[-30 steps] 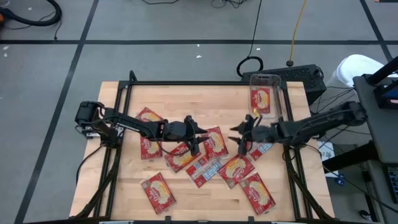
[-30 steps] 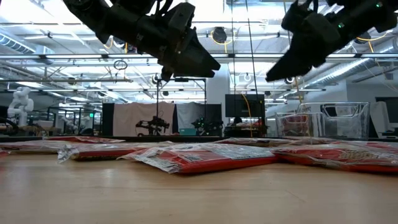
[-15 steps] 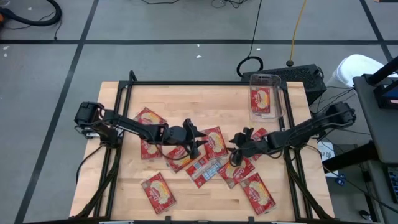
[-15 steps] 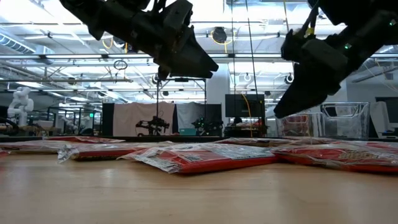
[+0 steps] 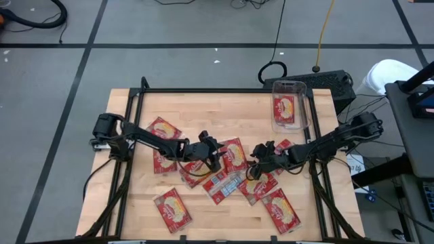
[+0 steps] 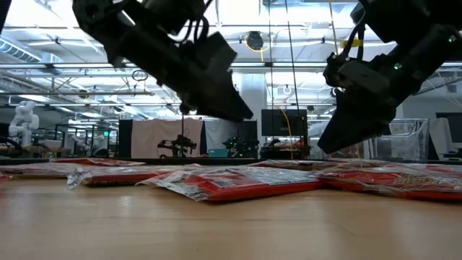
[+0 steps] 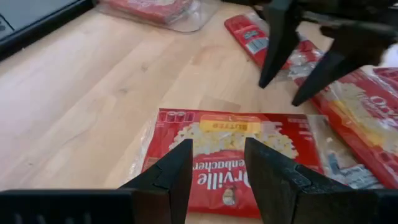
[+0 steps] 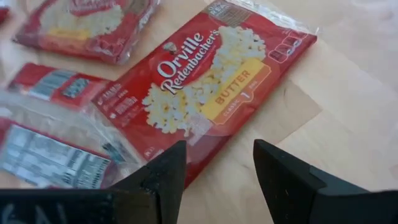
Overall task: Sort popcorn bags into baskets
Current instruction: Put the red popcorn bag into the transparent bin
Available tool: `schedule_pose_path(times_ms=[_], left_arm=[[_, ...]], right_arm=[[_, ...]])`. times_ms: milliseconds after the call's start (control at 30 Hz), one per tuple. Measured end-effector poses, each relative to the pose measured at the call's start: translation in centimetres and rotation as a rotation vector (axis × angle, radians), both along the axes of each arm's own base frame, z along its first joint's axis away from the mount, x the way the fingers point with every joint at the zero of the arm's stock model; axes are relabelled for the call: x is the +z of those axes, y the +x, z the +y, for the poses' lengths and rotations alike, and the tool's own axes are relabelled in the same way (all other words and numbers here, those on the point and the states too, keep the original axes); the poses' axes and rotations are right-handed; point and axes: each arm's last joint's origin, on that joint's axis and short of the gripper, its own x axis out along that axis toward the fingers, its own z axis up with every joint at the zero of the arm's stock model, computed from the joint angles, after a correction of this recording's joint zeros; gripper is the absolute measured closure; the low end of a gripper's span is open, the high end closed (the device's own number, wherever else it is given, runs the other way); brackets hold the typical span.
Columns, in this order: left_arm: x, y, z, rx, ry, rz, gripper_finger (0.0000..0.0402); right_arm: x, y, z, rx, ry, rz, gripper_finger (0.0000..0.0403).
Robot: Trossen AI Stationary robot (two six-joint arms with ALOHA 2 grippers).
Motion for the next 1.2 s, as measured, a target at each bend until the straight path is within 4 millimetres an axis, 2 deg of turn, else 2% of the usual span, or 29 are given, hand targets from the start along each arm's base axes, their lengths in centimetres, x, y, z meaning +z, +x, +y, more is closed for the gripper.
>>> schedule_pose_path(times_ms=[167, 433, 533, 633, 833, 1000, 1067, 1200], left_arm=[[-1.5, 0.5, 0.3, 0.021, 0.011, 0.008, 0.0252], [-3.8, 1.0, 1.5, 0.022, -0.003, 0.05, 0.0252], [-4.7, 1.1, 1.9, 0.015, -0.014, 0.062, 0.0252], [-5.2, 1.4, 2.3, 0.005, -0.027, 0.052, 0.0254], [-6.1, 1.2, 3.1, 0.001, -0.056, 0.103, 0.0292], [-6.2, 1.1, 3.1, -0.005, -0.045, 0.123, 0.0329], [-6.2, 1.1, 3.1, -0.012, -0.036, 0.128, 0.034], [-6.2, 1.1, 3.1, -0.015, -0.032, 0.131, 0.0354]], right_arm=[[-0.5, -0.4, -0.2, -0.071, 0.037, -0.053, 0.0224], [-1.3, -1.2, -0.6, -0.126, 0.165, -0.265, 0.0224], [-1.6, -1.4, -0.8, -0.124, 0.201, -0.273, 0.0224], [-1.5, -1.4, -0.7, -0.083, 0.165, -0.271, 0.0224], [-1.4, -1.3, -0.5, 0.098, 0.04, -0.24, 0.0224], [-1.7, -1.5, -0.5, 0.27, -0.159, -0.157, 0.0224], [-1.7, -1.5, -0.6, 0.26, -0.174, -0.155, 0.0224], [-1.7, -1.3, -1.4, 0.126, -0.045, -0.182, 0.0224]])
